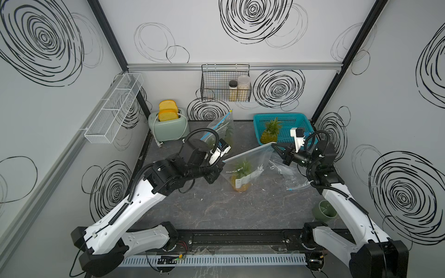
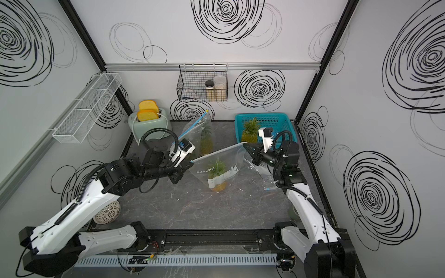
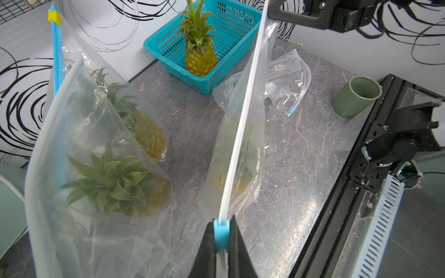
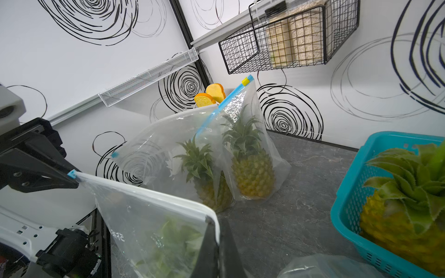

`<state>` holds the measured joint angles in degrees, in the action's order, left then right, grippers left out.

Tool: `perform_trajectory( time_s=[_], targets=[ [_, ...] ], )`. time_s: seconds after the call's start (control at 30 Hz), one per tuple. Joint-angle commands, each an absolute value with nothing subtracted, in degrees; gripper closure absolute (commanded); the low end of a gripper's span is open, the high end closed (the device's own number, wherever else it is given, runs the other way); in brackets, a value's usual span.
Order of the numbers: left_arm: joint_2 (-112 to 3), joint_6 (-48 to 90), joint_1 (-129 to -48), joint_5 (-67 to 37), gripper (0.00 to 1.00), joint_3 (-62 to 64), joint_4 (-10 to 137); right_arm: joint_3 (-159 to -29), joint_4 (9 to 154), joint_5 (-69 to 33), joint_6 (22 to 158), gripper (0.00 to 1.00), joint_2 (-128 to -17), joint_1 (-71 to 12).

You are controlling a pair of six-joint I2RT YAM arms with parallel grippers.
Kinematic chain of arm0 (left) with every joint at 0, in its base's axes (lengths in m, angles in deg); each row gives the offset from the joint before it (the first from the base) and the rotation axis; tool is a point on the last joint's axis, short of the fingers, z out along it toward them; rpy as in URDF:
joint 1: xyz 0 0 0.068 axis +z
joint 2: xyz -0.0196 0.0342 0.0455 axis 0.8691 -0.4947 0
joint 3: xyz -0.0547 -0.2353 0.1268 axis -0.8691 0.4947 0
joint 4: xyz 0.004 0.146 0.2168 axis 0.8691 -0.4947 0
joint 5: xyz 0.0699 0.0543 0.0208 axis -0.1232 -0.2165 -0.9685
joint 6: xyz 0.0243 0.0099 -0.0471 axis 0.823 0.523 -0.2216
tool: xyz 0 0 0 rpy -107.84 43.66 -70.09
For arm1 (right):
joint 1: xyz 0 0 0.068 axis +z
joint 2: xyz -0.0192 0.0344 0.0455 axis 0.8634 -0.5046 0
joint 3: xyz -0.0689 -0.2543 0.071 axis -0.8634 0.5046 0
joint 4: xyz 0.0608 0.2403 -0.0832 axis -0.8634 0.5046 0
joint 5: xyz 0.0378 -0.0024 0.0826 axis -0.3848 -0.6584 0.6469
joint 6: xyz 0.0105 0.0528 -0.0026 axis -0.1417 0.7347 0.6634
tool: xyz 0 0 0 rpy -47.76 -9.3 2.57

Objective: Open the zip-top bag and take out the pineapple
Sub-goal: Unzip the zipper on the zipper food storage bag.

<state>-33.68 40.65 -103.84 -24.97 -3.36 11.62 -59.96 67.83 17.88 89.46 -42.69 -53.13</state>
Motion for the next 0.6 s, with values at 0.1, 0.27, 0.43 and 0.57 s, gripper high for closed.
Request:
perform_trajectory(
  time_s=[0.1,0.27,0.43,0.57],
  targets=[
    [-29.89,37.72,-102.28,-26.84,0.92,-0.85,5.51,-61.80,65.30,13.02,90.03,1.00,-45.80,-56.54],
    [-28.33,36.93,-102.24,-24.39,0.90,0.15,7.45,-62.98,64.41,15.58,89.60,1.00,-47.54,-55.25],
    [-27.28,36.98,-102.19,-25.28,0.74,-0.03,8.92,-64.41,65.13,15.47,88.98,0.78,-47.52,-53.40],
    [-27.69,38.34,-101.61,-27.75,0.64,-3.25,11.84,-66.99,69.64,14.42,87.83,0.51,-45.71,-52.49]
  ],
)
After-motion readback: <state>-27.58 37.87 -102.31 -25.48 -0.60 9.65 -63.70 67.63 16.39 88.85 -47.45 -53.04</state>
